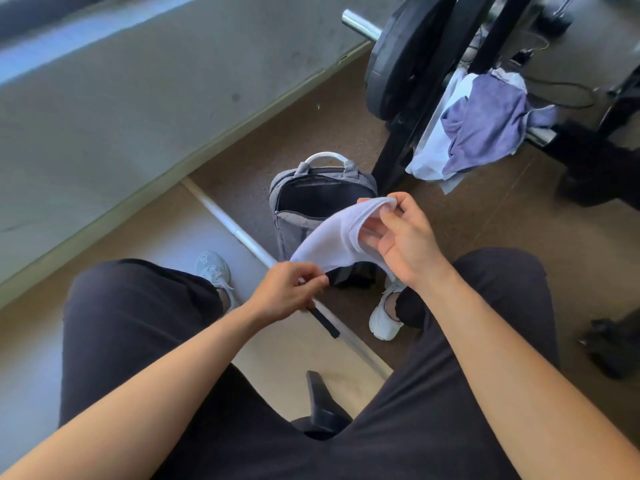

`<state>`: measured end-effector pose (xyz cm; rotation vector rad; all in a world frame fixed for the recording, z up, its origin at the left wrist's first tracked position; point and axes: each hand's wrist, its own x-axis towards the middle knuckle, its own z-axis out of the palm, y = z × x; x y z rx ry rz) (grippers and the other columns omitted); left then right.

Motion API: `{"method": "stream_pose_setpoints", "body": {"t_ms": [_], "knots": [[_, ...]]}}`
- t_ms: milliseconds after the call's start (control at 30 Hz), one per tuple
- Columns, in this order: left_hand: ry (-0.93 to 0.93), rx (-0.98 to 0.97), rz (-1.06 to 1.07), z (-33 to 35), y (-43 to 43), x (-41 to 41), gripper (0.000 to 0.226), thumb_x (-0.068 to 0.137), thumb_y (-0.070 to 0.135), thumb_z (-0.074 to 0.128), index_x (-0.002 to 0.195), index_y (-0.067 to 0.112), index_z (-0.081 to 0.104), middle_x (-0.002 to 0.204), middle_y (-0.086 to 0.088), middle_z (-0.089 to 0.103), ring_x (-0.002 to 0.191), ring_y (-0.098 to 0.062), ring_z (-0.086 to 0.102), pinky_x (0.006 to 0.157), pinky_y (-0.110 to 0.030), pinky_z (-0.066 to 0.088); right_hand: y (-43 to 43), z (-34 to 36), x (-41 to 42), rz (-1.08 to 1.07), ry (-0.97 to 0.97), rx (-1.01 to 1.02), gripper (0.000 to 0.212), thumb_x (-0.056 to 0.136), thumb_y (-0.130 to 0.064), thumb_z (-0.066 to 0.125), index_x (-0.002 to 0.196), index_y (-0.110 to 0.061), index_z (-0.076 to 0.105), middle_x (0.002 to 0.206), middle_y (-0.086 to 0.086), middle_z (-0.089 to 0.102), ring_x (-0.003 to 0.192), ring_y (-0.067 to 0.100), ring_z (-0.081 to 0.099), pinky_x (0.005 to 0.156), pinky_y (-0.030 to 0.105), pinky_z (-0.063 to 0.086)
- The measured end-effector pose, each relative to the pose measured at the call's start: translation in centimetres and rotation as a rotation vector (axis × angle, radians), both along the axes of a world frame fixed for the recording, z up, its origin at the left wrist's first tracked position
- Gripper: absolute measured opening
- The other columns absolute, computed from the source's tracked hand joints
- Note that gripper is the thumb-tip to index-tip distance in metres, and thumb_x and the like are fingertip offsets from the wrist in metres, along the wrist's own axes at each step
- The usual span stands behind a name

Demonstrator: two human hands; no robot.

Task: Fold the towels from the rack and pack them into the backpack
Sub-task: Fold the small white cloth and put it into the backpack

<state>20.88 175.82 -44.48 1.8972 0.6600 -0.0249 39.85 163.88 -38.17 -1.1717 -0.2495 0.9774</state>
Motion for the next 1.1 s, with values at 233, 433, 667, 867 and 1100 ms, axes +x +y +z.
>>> {"method": "stream_pose_setpoints", "body": {"t_ms": [233, 433, 667, 867, 1100], "knots": [[-0.293, 0.177, 0.199, 1.0, -0.6, 3.0, 0.034, 0.085, 0.043, 0.075, 0.111, 0.026, 0.063, 0.104, 0.009, 0.069, 0.091, -0.008, 0.069, 0.076, -0.036, 0.061, -0.6, 0.5, -0.7, 0.106, 0.098, 0.074, 0.015, 0.107, -0.007, 0.039, 0.118, -0.010, 0.047, 0.128, 0.016, 0.065, 0.116, 0.032, 0.067, 0.090, 0.045, 0.057], [-0.335, 0.276, 0.314, 1.2, -0.4, 3.9, 0.022, 0.085, 0.026, 0.071, 0.104, 0.026, 0.059, 0.100, 0.014, 0.067, 0.089, -0.007, 0.067, 0.079, -0.041, 0.061, -0.6, 0.8, -1.2, 0.173, 0.098, 0.089, 0.013, 0.106, -0.008, 0.040, 0.113, -0.008, 0.051, 0.123, 0.020, 0.066, 0.119, 0.035, 0.065, 0.095, 0.046, 0.055], [-0.427, 0.614, 0.437, 2.0, 0.9, 3.5, 0.018, 0.078, 0.008, 0.063, 0.092, 0.019, 0.067, 0.083, 0.010, 0.072, 0.072, -0.013, 0.071, 0.063, -0.038, 0.058, -0.4, 0.7, -1.5, 0.174, 0.110, 0.092, 0.010, 0.105, -0.007, 0.042, 0.108, -0.011, 0.051, 0.113, 0.014, 0.071, 0.109, 0.030, 0.068, 0.090, 0.042, 0.058], [-0.455, 0.324, 0.271, 2.1, 1.7, 2.5, 0.016, 0.082, 0.012, 0.062, 0.096, 0.014, 0.069, 0.094, 0.006, 0.071, 0.087, -0.010, 0.068, 0.072, -0.023, 0.056, -0.5, 0.7, -0.9, 0.145, 0.144, 0.123, 0.011, 0.105, -0.009, 0.043, 0.113, -0.010, 0.051, 0.118, 0.018, 0.068, 0.115, 0.035, 0.066, 0.094, 0.049, 0.055], [-0.432, 0.390, 0.243, 1.8, 1.0, 3.4, 0.021, 0.082, 0.010, 0.069, 0.101, 0.020, 0.068, 0.091, 0.012, 0.070, 0.082, -0.011, 0.069, 0.073, -0.034, 0.062, -0.6, 0.5, -1.3, 0.175, 0.049, 0.040, 0.011, 0.106, -0.012, 0.043, 0.113, -0.012, 0.052, 0.119, 0.014, 0.071, 0.116, 0.033, 0.067, 0.101, 0.046, 0.052]]}}
